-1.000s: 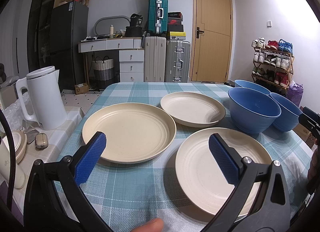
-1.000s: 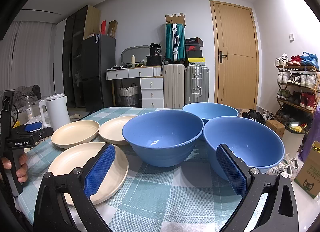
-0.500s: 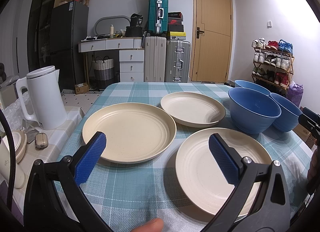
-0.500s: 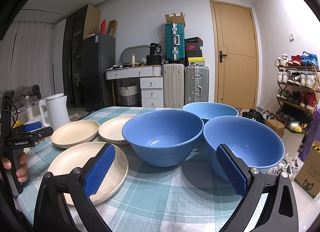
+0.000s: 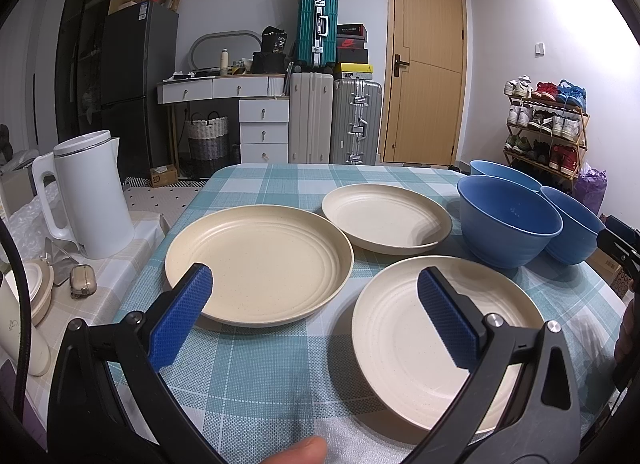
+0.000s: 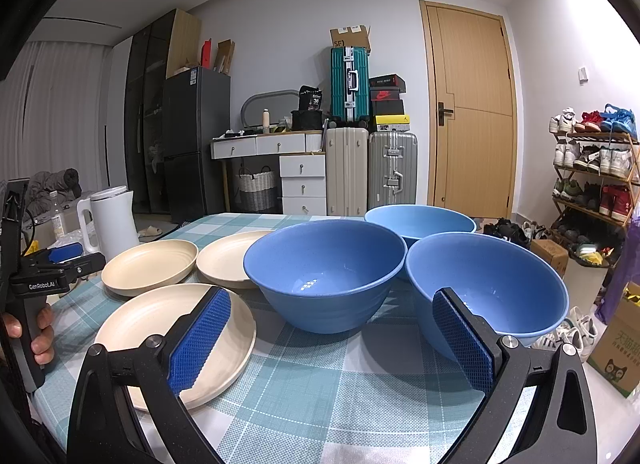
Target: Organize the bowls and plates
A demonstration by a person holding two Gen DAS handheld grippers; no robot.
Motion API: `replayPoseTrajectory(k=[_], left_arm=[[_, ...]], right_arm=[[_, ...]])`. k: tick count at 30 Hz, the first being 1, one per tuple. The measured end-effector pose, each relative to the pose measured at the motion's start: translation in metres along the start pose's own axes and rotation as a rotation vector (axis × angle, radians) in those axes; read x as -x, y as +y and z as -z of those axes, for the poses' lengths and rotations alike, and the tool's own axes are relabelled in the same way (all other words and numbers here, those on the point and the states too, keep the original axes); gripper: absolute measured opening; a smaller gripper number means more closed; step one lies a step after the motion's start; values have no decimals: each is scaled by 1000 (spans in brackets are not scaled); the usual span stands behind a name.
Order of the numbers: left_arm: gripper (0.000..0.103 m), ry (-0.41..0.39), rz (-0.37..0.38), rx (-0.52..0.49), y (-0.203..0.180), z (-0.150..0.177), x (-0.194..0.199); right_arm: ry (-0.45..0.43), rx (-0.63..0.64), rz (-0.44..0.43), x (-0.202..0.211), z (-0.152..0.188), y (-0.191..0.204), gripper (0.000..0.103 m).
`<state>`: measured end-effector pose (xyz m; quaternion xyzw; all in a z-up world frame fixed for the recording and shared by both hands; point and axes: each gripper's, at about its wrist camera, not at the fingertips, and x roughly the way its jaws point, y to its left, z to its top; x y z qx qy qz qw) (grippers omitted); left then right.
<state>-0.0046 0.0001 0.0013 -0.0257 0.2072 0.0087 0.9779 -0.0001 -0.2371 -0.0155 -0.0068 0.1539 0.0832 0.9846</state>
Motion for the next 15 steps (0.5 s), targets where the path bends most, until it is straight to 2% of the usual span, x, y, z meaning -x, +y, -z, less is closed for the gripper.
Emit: replayPoseTrajectory(k=[15], left_arm=[[103,8,4,11,1,2,-1]], right_arm=[[38,12,34,-8,-1,-4,103]])
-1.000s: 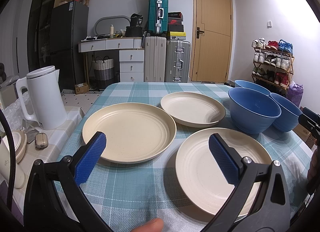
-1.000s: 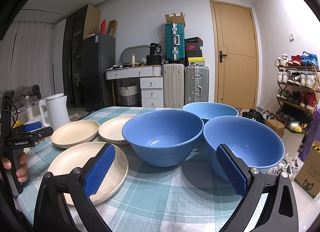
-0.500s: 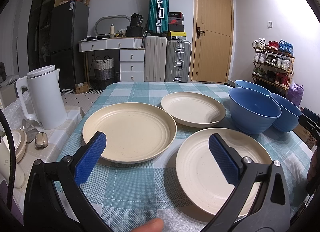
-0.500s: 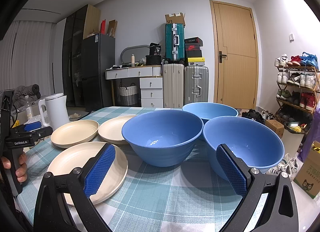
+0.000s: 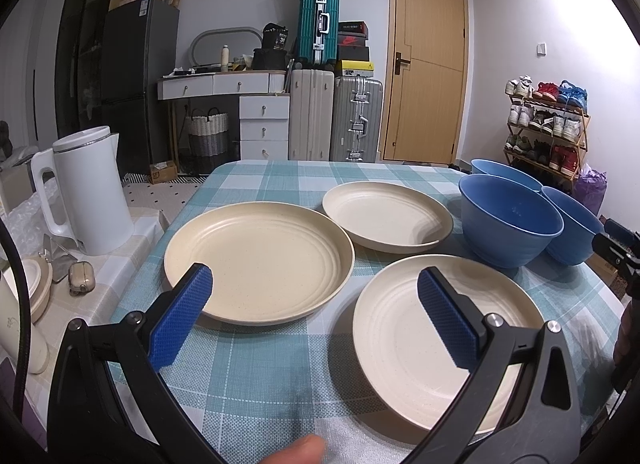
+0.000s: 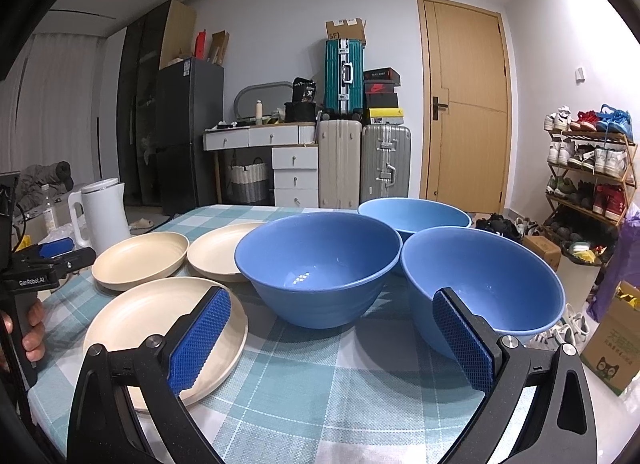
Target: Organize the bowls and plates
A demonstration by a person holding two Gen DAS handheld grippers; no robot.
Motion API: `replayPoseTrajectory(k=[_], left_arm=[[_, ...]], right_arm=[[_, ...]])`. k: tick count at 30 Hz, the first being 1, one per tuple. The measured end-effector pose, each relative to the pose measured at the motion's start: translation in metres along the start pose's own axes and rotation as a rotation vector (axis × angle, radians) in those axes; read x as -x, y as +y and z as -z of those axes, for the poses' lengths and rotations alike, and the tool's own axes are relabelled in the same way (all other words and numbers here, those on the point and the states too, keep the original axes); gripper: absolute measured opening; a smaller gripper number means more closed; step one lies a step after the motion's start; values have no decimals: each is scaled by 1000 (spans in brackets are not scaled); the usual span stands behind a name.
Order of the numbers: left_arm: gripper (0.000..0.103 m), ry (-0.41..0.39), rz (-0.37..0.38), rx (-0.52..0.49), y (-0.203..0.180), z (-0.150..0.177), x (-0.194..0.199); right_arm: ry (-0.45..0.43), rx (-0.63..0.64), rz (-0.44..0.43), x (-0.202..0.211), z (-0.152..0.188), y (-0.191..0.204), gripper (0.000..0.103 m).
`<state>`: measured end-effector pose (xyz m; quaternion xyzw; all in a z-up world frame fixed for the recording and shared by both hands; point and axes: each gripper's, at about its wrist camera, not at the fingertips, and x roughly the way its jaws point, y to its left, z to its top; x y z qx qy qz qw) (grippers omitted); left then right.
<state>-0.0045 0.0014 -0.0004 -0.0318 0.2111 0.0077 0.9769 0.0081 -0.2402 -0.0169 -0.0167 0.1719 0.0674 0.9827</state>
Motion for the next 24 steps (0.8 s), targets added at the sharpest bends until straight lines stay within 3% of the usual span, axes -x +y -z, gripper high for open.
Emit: replayPoseTrajectory(k=[7,24], left_arm=[[103,9,-21,5,5,1,-6],[102,92,-49,60,36,-22,-11]], right_arm=[[19,3,-16,-8,-3,5,103],[114,54,-93,-38,-31,64,103]])
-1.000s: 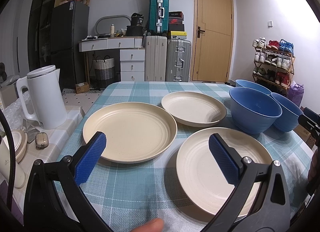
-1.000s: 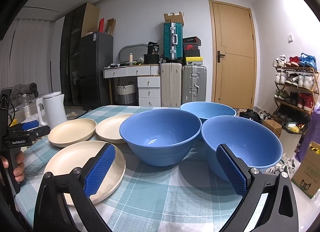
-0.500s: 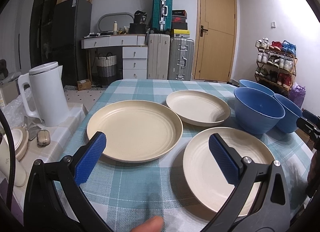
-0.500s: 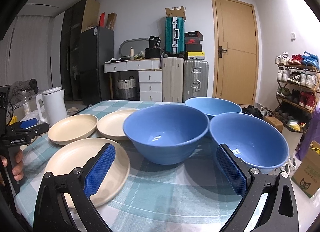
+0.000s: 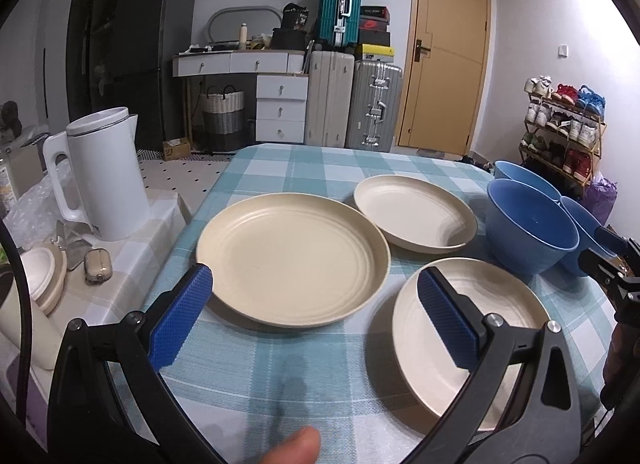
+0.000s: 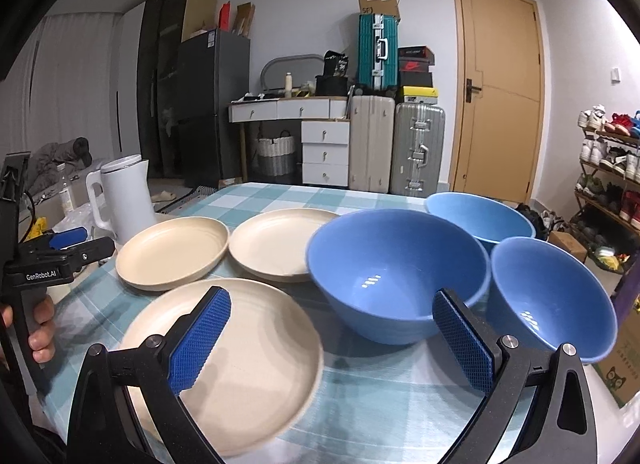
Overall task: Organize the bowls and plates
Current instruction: 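Move the right tool to the large cream plate rim while the left tool approaches it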
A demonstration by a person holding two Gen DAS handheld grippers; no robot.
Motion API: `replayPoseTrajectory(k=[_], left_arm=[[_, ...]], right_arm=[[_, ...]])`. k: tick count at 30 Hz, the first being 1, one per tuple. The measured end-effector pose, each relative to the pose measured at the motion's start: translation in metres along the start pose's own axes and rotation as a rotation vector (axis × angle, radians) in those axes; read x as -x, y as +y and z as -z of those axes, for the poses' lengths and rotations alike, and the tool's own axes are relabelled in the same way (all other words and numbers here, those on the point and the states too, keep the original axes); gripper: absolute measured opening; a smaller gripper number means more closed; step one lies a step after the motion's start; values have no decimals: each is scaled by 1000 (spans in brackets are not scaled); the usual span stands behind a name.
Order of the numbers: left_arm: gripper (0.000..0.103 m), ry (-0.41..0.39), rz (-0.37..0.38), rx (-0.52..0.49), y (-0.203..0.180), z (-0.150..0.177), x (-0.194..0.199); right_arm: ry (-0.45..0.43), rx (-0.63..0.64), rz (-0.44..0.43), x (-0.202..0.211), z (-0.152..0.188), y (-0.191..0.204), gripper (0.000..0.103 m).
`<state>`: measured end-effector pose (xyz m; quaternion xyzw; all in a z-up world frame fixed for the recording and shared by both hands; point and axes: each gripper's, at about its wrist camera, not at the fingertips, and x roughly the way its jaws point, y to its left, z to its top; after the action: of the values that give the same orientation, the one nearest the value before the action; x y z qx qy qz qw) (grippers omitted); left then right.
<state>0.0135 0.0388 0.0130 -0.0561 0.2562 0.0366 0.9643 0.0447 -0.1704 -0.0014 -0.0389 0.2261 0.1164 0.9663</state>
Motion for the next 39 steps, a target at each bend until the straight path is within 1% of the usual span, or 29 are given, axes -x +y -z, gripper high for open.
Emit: replayPoseTrajectory(k=[7,9,15,19,22,29,33,36,39], left_arm=[[102,22,-55,28,19,-14,-2],[102,38,-64,33,24,-16,-4],[102,95,-126,46,37,-21,-19],[102,137,-135,79,50,-24,-34],[102,153,-136,97,58,-27,-46],[102,226,-142,108,66,-31,-77],[103,257,-138,113,71,-25,-88],[103,273,-153,111,76,-20,-93],[102,289,-154,131,84,-14,-97]], right_arm=[[29,17,-37,-18,-27,24,103],[42,21,-45,-24,-34,32,103],[87,24,-73,-43,-49,53,103],[122,20,-79,-58,-58,63,103],[148,12,-91,-70,-61,68,103],[197,4,-120,-94,-65,83,103],[236,-4,-123,-114,-69,90,103],[262,-22,-128,-126,-69,94,103],[291,-27,-131,-139,-67,99,103]])
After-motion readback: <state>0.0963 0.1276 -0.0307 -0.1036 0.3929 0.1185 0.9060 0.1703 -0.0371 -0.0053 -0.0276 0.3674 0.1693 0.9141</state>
